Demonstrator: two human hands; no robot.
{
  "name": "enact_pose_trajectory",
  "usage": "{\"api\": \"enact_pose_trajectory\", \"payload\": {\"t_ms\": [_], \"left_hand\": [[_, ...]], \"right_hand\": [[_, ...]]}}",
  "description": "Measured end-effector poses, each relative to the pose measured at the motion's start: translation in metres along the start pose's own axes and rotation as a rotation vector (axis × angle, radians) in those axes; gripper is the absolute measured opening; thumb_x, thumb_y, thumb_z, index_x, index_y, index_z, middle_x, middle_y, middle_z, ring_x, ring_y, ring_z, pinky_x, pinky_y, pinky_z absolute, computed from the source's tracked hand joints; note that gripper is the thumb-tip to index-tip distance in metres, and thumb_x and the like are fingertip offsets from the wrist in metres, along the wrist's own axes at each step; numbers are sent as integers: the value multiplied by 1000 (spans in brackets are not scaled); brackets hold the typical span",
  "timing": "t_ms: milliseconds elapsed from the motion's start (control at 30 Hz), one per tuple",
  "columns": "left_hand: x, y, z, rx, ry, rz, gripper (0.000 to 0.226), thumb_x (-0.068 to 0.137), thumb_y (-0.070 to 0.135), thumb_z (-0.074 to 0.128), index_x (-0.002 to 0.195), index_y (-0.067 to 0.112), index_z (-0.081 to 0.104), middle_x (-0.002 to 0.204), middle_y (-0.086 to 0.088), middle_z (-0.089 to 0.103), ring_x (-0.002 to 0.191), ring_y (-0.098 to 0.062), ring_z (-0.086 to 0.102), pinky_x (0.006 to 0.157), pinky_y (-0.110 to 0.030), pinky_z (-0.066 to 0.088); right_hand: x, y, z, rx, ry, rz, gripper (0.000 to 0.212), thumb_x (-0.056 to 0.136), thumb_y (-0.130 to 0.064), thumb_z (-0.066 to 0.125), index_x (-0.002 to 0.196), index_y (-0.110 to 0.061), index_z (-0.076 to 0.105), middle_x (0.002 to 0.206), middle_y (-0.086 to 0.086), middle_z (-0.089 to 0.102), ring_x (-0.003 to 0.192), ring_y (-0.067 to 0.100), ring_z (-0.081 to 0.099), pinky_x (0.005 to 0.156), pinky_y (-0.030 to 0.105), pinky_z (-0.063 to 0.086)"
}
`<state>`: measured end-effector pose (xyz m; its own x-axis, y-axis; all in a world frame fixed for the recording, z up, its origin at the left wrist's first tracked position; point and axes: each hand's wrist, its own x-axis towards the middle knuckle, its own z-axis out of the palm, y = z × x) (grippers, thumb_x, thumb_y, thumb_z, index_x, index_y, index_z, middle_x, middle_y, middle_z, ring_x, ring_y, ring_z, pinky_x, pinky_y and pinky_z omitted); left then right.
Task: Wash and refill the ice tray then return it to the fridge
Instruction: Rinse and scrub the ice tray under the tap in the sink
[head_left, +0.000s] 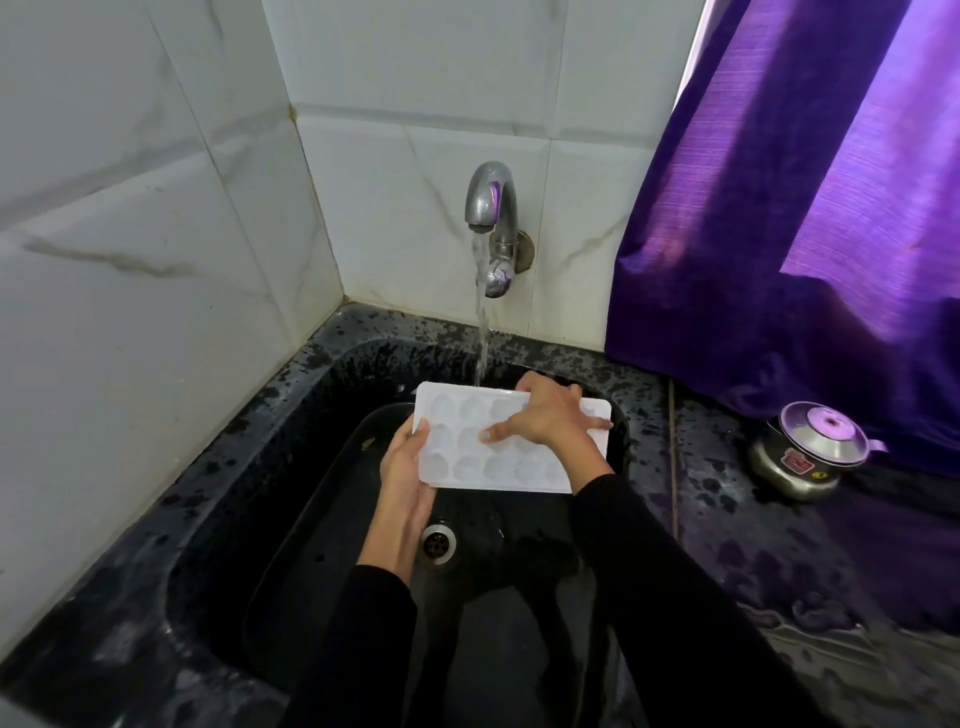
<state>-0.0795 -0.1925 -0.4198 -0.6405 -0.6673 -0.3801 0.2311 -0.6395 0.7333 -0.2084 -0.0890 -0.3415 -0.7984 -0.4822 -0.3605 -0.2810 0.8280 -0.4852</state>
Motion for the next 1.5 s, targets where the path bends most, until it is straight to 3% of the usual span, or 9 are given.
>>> {"api": "enact_pose_trajectory", "payload": {"t_ms": [200, 300, 500, 633, 733, 867, 1167, 1367, 1500], "left_hand": [[-9, 2, 6, -205, 74, -316, 57, 90, 43, 47, 129, 1, 41, 125, -28, 43, 123, -46, 42, 101, -57, 36], [-9, 6, 13, -334, 89, -391, 58, 98, 34, 43, 136, -8, 34, 137, -34, 40, 129, -48, 39, 99, -60, 35], [-4, 2, 15, -188, 126, -329, 39, 102, 12, 27, 137, -2, 40, 135, -25, 49, 124, -40, 48, 78, -52, 46], [-13, 3, 33, -22, 92, -317, 42, 103, 18, 29, 137, -3, 40, 127, -23, 55, 118, -36, 54, 69, -38, 56], [-12, 3, 54, -38, 43, -232, 41, 104, 13, 22, 141, -1, 35, 141, -22, 43, 129, -28, 47, 96, -32, 44], [8, 5, 54, -53, 58, -207, 34, 103, 23, 30, 111, 5, 58, 114, -16, 61, 83, -20, 68, 64, -34, 56], [22, 14, 24, -64, 169, -150, 34, 103, 19, 34, 126, 2, 52, 120, -20, 62, 92, -31, 65, 55, -40, 56], [15, 9, 26, -28, 107, -173, 38, 102, 27, 34, 126, 4, 54, 126, -19, 60, 101, -29, 63, 61, -35, 59], [19, 32, -2, -83, 156, -68, 33, 103, 16, 33, 125, 4, 53, 117, -19, 63, 94, -29, 65, 54, -37, 58]], "right_hand": [[-6, 15, 34, -10, 361, -101, 29, 73, -17, 77, 75, -29, 50, 104, -4, 51, 111, 18, 48, 90, 46, 34], [-9, 26, 56, -85, 498, -200, 31, 72, -9, 69, 72, -31, 47, 102, -7, 48, 106, 16, 49, 100, 55, 28], [-22, 12, 53, -326, 188, -77, 26, 74, -32, 67, 100, -28, 66, 131, -3, 42, 143, 20, 16, 88, 81, -19], [-29, -14, 51, 17, 183, -443, 37, 88, -24, 55, 124, -17, 56, 138, 2, 47, 131, 22, 43, 110, 42, 29], [-21, -25, 52, -86, 95, -627, 44, 103, -26, 34, 145, -15, 41, 157, 5, 30, 145, 19, 23, 117, 31, 14], [-1, -14, 44, -358, 79, -559, 56, 103, -47, 15, 154, -23, 19, 162, -1, 11, 150, 17, 4, 121, 41, -2], [23, 8, 27, -354, 76, -58, 76, 99, -57, 11, 153, -8, -8, 161, 10, -15, 149, 23, -13, 120, 42, -9], [-3, -45, 62, -451, 84, -544, 63, 103, -45, 13, 154, -10, 1, 163, 6, -2, 150, 19, -5, 120, 37, -5], [11, -16, 42, -422, 106, -491, 65, 101, -51, 12, 155, -16, -1, 163, 2, -5, 150, 18, -4, 121, 40, -3]]}}
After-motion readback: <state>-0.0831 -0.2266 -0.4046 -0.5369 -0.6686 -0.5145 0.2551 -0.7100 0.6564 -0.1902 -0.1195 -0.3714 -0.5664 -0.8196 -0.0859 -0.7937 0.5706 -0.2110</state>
